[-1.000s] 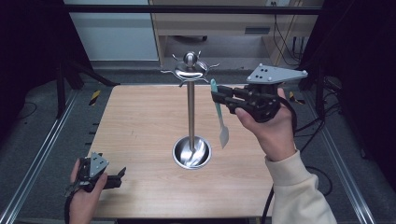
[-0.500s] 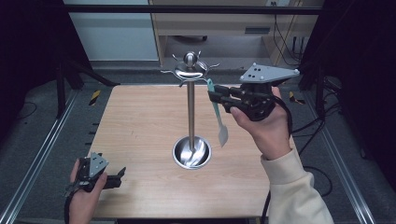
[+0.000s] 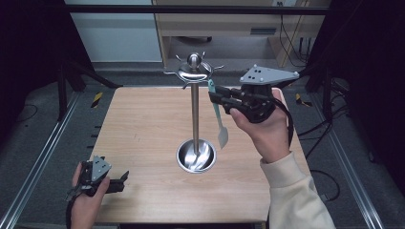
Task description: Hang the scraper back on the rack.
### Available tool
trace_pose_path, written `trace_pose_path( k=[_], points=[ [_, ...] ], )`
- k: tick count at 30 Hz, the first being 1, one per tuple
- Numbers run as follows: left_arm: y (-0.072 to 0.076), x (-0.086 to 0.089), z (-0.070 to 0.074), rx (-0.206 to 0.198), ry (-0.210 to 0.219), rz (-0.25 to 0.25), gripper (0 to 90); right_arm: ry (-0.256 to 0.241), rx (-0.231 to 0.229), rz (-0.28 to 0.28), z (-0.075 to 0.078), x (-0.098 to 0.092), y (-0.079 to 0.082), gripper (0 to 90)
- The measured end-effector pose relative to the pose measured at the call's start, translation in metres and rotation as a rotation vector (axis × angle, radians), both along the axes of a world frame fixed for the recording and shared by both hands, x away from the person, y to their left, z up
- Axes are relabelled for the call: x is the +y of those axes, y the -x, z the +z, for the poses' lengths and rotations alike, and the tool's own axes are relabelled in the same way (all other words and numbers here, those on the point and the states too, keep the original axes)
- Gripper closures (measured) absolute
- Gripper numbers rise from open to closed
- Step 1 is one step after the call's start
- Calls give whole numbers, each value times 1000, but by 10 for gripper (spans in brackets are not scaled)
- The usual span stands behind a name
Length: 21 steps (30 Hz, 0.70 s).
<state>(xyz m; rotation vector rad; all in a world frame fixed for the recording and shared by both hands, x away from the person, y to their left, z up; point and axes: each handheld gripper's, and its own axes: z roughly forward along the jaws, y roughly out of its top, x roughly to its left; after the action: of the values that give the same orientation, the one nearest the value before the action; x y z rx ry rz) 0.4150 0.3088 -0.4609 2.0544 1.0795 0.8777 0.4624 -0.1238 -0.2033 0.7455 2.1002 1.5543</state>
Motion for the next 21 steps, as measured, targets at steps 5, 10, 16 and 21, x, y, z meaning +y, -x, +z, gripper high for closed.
trace_pose_path(
  k=[5, 10, 16, 21],
  points=[
    [0, 0, 0, -2, 3, 2, 22, -1, 0, -5, 0, 1, -1, 742],
    [0, 0, 0, -3, 3, 0, 22, -5, -3, -9, -1, 2, -1, 742],
    [0, 0, 0, -3, 3, 0, 22, -14, -7, -13, -3, 2, -1, 742],
    [0, 0, 0, -4, 2, -3, 22, -24, -4, -11, -4, 3, -2, 741]
  ],
)
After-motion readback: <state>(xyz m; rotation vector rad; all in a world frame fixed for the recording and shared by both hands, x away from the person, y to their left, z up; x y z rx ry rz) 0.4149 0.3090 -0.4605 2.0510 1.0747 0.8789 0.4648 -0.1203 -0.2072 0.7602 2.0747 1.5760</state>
